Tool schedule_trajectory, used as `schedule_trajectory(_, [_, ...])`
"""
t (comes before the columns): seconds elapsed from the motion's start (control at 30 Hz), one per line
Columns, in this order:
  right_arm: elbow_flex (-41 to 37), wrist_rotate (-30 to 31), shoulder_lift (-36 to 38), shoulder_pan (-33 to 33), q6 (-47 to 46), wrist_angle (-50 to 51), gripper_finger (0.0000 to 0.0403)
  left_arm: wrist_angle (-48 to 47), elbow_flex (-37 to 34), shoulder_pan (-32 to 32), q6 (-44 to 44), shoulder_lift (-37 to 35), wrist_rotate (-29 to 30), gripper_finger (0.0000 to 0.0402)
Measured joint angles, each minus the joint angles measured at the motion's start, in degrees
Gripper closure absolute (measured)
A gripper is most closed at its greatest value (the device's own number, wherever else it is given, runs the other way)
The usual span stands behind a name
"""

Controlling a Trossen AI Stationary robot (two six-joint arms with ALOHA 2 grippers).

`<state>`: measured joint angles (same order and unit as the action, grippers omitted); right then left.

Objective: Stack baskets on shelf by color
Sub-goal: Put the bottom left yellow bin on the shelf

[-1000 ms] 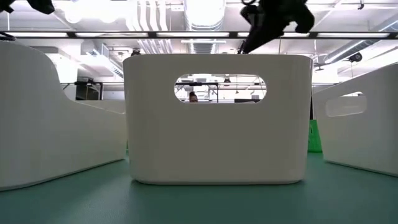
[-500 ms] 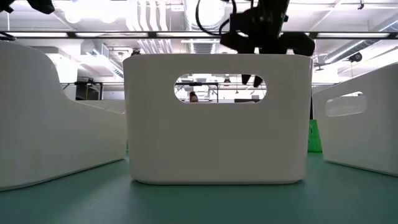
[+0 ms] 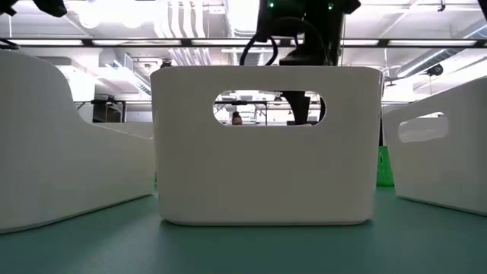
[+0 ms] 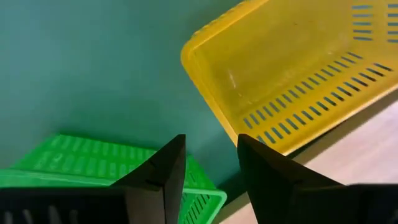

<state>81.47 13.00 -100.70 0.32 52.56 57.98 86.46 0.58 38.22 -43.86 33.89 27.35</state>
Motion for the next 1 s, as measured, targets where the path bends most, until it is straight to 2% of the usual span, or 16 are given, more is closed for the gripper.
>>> schedule_trajectory(0.4, [0.34,-0.1,-1.56,-1.37,2.58,-2.05,0.0264,0.02,-0.02,0.0,0.13,0.22,-0.02,0.0357])
schedule_trajectory(0.6, [0.15,-2.61,-2.18,-1.49,3.21,-2.86,0.0265,0.02,-0.02,0.0,0.13,0.21,-0.02,0.0357])
schedule_trajectory(1.0, [0.07,-3.02,-5.25,-1.49,4.48,-3.89,0.0292,-0.01,-0.02,0.01,0.11,0.2,-0.04,0.0357])
